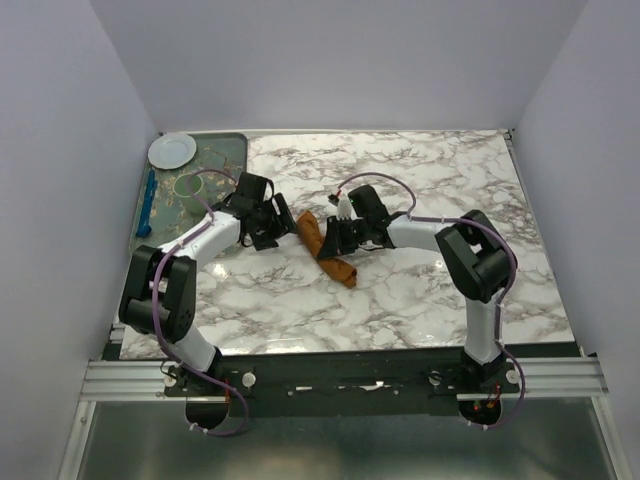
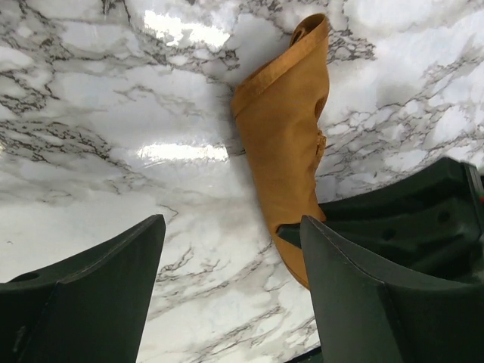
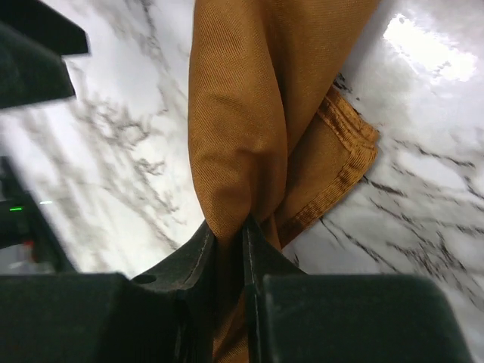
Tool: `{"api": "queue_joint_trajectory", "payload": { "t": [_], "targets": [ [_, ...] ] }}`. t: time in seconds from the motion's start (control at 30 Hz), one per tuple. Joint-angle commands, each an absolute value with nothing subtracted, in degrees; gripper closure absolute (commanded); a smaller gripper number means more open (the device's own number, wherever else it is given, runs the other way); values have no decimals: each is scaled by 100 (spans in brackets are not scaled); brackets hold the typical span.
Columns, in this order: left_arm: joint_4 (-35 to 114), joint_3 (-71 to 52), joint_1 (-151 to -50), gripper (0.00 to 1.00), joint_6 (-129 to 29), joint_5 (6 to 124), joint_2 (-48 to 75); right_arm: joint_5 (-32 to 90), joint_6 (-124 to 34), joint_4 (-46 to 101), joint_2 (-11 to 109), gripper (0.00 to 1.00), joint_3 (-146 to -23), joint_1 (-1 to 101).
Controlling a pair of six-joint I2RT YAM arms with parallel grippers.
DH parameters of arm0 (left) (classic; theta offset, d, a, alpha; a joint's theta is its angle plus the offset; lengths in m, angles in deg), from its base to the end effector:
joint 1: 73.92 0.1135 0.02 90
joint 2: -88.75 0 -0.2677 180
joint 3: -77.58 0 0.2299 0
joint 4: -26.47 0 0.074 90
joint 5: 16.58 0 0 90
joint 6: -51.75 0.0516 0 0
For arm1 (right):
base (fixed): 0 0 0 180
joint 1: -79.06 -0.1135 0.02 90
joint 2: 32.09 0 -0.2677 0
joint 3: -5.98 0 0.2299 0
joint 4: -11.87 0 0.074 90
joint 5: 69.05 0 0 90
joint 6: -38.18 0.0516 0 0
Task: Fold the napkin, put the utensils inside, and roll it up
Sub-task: Roll the napkin with the utensil
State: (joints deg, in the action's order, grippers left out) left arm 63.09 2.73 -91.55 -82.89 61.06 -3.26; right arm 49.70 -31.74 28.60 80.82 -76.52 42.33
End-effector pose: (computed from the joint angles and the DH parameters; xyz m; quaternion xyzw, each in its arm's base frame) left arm 0.3041 -0.1082 0.2128 -0.1881 0.9266 -0.2474 0.2116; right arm 0.3086 0.2613 0.1563 -0.2203 0.8791 0.3716 0.2014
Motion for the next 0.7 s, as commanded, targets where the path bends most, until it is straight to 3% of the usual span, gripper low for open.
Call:
{"api": "queue_joint_trajectory", "payload": {
  "t": [0.0,0.2,0.67],
  "targets": [
    [6155,445,-9325,18,-8474,6015,-441,7183,-2028,1692,8796,81,-7411,4521],
    [5952,85,-9571,18,-8509,5918,-960,7895,-1192,521,9113,81,-6980,4908],
    [6058,-250,-9853,22,-8905,6437,-1778,8212,-946,107,9193,77,-6821,5041]
  ]
}}
